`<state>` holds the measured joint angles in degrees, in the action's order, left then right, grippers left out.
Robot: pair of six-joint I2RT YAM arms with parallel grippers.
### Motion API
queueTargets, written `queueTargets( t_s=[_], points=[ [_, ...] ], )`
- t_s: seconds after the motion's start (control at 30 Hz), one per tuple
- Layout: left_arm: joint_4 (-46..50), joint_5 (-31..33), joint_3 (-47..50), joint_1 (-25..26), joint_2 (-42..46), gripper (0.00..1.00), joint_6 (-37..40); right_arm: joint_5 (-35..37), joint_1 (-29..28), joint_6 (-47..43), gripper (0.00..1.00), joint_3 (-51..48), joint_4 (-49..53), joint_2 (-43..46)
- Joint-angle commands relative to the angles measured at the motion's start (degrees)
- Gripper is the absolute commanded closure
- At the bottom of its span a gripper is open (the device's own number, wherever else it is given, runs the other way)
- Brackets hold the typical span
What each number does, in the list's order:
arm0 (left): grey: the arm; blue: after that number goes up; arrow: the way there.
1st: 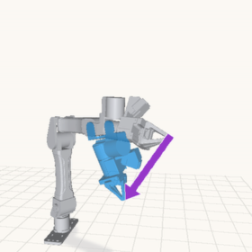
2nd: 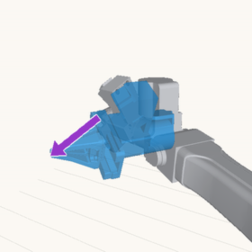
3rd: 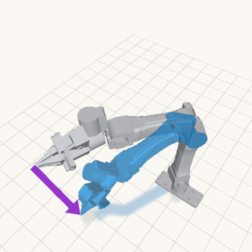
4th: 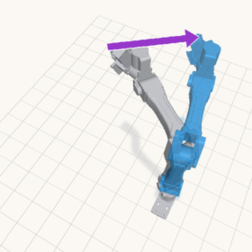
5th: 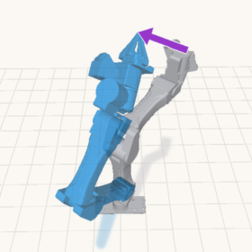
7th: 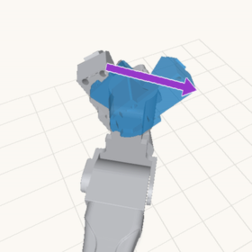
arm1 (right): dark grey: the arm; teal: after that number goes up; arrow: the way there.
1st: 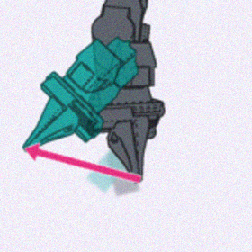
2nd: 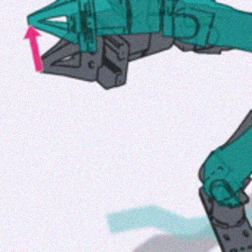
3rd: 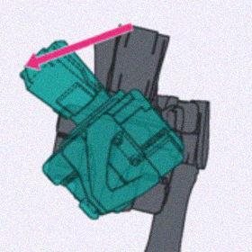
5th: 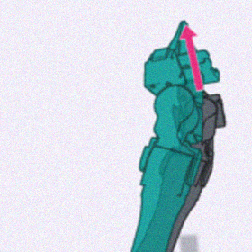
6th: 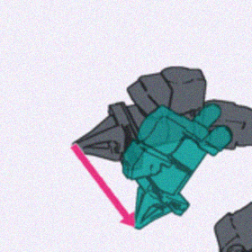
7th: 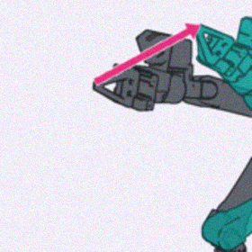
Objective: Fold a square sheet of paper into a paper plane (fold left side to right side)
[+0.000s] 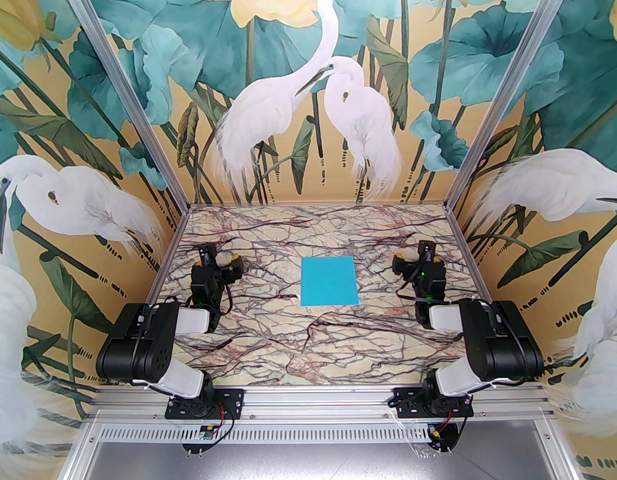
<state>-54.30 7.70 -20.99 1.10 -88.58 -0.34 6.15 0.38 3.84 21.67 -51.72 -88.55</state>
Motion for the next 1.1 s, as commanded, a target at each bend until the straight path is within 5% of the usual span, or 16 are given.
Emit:
queueTargets(
  t_s=[0.0, 0.4, 0.47, 0.63, 0.73, 0.77, 0.93, 1.07],
  points=[
    [-0.19, -1.14, -0.45, -0.41, -0.46, 0.0, 0.6, -0.18, -0.21, -0.06, 0.01, -0.1, -0.9, -0.65],
    [1.76, -0.59, -0.98, -0.4, 0.93, 0.0, 0.52, 0.11, -0.34, -0.2, 0.01, -0.69, -1.75, 0.05],
    [9.81, 1.08, -3.3, -0.4, 5.05, 0.01, 0.02, 1.17, -0.92, -0.6, 0.01, -0.85, -0.08, 2.75],
    [57.16, 12.18, -24.85, -0.42, 12.78, 0.0, -15.32, 8.95, -1.46, 5.85, 0.01, 3.97, 20.25, 15.91],
    [78.34, 7.36, -38.17, -0.4, 10.95, 0.0, -18.96, 19.5, -0.7, 29.36, 0.01, 10.31, 40.61, 21.11],
    [81.87, 5.15, -40.33, -0.4, 10.36, 0.01, -20.45, 17.39, 0.11, 32.0, 0.01, 12.6, 46.53, 22.3],
    [81.03, -12.72, -37.38, -0.25, 13.57, 0.01, -27.79, 1.85, 0.78, 29.31, 0.01, 17.53, 53.29, 23.5],
    [74.97, -19.21, -31.61, 2.48, 15.31, 0.01, -36.23, -5.72, -3.3, 27.19, 0.01, 21.68, 58.61, 21.59]
  ],
)
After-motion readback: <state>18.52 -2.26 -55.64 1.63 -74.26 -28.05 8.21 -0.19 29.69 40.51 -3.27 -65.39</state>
